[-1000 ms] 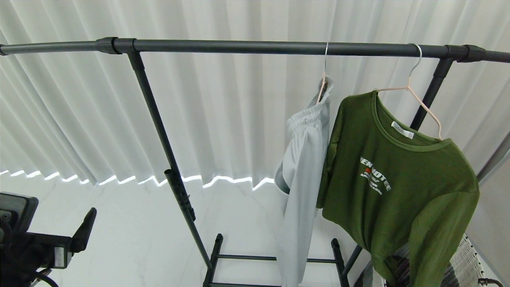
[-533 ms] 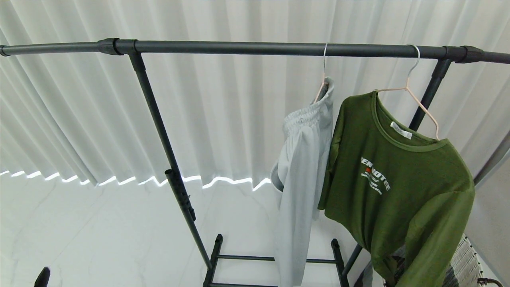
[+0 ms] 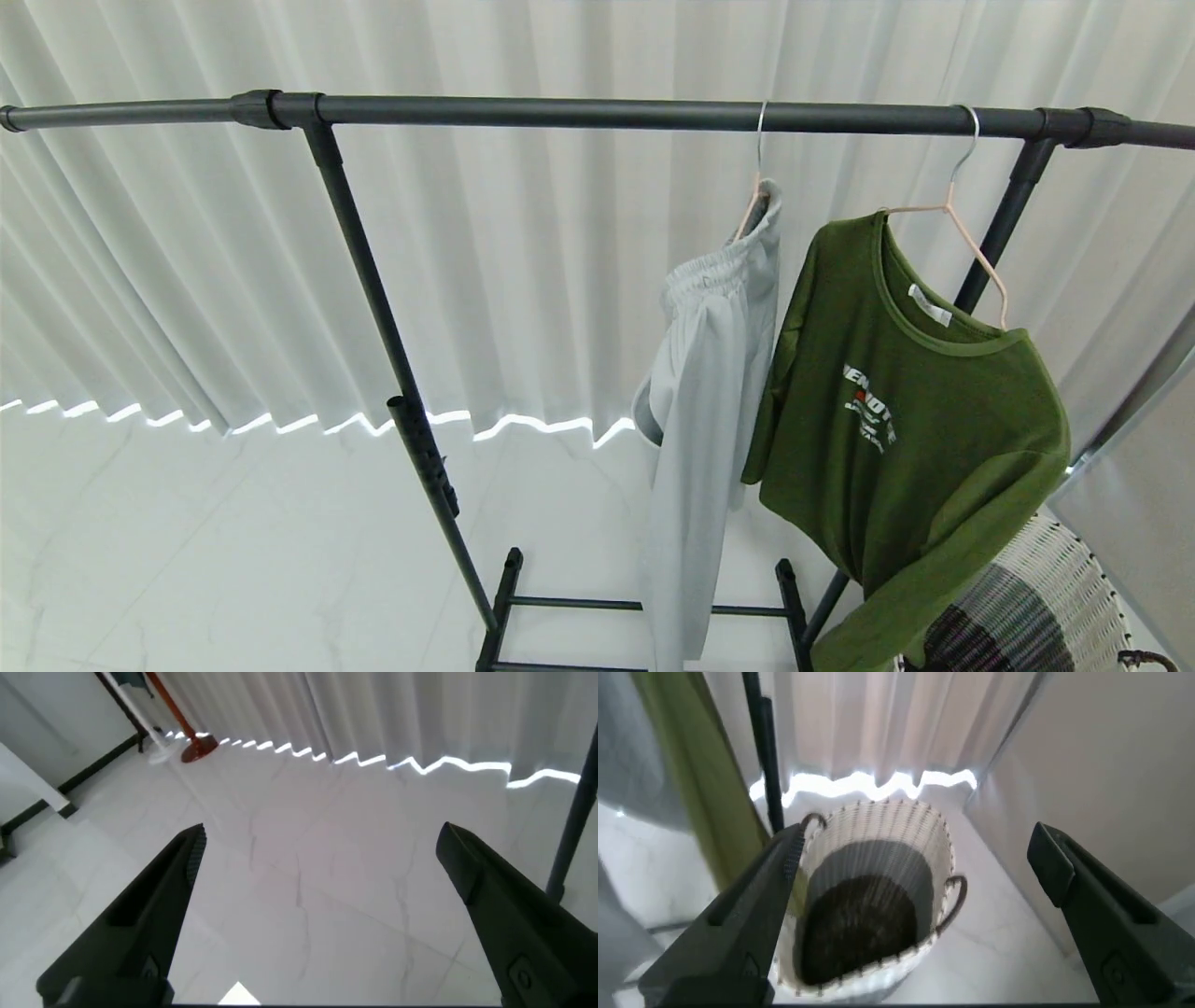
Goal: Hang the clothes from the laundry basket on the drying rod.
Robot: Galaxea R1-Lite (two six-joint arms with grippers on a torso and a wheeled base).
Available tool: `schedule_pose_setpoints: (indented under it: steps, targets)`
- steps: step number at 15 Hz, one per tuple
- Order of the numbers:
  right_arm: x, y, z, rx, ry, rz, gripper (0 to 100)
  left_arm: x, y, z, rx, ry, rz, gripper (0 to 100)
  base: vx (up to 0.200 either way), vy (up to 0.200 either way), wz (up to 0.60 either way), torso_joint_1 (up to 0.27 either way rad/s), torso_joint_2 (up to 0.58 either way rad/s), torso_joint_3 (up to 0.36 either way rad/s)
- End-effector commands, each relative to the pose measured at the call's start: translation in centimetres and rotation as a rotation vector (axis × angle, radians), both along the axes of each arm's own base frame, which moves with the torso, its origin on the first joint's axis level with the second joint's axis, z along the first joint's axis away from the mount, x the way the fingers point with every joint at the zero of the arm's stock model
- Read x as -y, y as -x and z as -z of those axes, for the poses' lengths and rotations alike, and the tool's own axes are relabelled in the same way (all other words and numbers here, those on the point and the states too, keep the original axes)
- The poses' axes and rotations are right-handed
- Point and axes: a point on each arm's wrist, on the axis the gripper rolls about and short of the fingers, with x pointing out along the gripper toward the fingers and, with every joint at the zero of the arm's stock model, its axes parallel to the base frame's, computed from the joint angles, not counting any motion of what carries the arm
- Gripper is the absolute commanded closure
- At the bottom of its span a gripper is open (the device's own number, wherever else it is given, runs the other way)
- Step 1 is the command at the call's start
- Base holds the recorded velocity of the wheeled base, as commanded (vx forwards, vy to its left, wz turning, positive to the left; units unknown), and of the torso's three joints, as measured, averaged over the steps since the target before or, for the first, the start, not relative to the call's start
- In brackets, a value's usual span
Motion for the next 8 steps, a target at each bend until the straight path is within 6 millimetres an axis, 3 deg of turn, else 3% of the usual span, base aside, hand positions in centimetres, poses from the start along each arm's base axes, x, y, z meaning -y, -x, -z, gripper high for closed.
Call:
schedule_pose_setpoints:
  steps: [1, 3, 5, 8]
  targets:
    - [0.0, -0.5, 2.1, -0.026, 0.021, -0.002, 0, 0.0, 0.1, 0.2, 0.016, -0.001, -0.001, 0, 0.0, 0.0, 0.0, 0.0, 0.0, 0.0]
    - [0.0, -0.5, 2.1, -0.02, 0.01, -0.004, 0, 0.1, 0.0, 0.2, 0.034, 0.005, 0.033, 0, 0.0, 0.0, 0.0, 0.0, 0.0, 0.0]
    - [0.0, -0.6, 2.1, 0.028, -0.027, 0.003, 0, 0.6, -0.3, 0.2, 0.093, 0.12, 0.278, 0, 0.0, 0.0, 0.0, 0.0, 0.0, 0.0]
    - [-0.4, -0.7, 1.8, 0.056, -0.036, -0.151, 0, 1.1, -0.4, 0.4, 0.114, 0.286, 0.525, 0, 0.0, 0.0, 0.0, 0.0, 0.0, 0.0]
